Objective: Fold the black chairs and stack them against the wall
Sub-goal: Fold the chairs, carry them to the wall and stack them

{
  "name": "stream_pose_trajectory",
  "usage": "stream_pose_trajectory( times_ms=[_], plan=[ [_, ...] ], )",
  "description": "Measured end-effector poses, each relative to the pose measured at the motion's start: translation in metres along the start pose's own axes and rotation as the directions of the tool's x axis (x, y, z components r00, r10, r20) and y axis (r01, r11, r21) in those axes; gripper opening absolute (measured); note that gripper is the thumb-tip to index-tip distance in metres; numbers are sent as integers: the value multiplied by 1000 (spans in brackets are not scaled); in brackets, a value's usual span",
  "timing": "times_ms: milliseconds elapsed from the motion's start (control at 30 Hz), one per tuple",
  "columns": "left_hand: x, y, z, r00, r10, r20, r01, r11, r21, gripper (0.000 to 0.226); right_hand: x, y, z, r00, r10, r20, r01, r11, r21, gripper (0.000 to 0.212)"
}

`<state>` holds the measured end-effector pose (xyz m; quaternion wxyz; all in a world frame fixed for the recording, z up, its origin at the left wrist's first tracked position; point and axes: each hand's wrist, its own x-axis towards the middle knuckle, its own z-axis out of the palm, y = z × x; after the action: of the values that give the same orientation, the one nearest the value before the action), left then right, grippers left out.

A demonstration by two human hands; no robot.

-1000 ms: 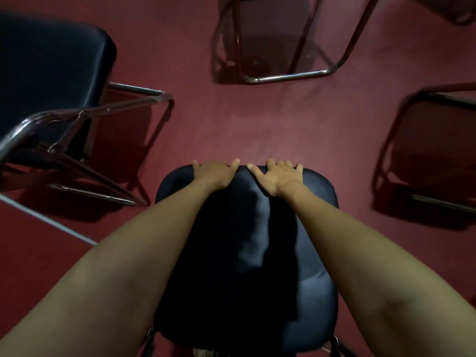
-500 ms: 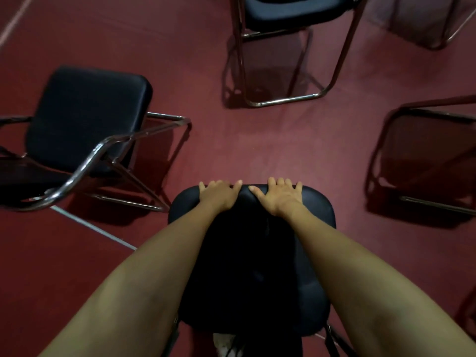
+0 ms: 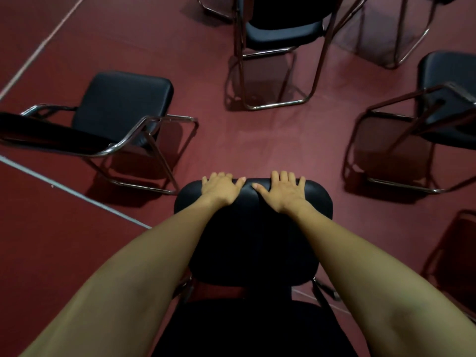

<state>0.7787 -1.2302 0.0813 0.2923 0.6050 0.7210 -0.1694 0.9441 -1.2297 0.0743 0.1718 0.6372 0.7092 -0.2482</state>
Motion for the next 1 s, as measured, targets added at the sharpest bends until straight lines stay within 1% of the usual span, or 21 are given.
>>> stream_pose_trajectory(
  times_ms=[300, 467, 633, 767, 867, 1000],
  plan=[
    [-106, 2, 19, 998, 55, -38, -54, 998, 16, 61, -104, 6, 5, 1000, -9, -24, 9, 999, 37, 79],
    [-145, -3, 20, 998, 63, -21, -63, 998, 19, 62, -145, 5, 1, 999, -27, 22, 26, 1000, 10, 76],
    [-176, -4, 25, 999, 46, -16, -47, 998, -39, 60, -174, 5, 1, 997, -57, 58, 61, 996, -70, 75],
    [-202, -7, 37, 998, 62, -21, -64, 995, -76, 53, -197, 8, 4, 983, -109, 149, 128, 984, -122, 81],
    [-216, -11, 45, 996, 91, -8, -92, 991, -99, 50, -210, 4, 6, 971, -121, 208, 154, 976, -153, 76],
    [-223, -9, 48, 997, 77, 16, -75, 989, -128, 52, -225, 0, 8, 975, -114, 188, 145, 977, -159, 74]
  ],
)
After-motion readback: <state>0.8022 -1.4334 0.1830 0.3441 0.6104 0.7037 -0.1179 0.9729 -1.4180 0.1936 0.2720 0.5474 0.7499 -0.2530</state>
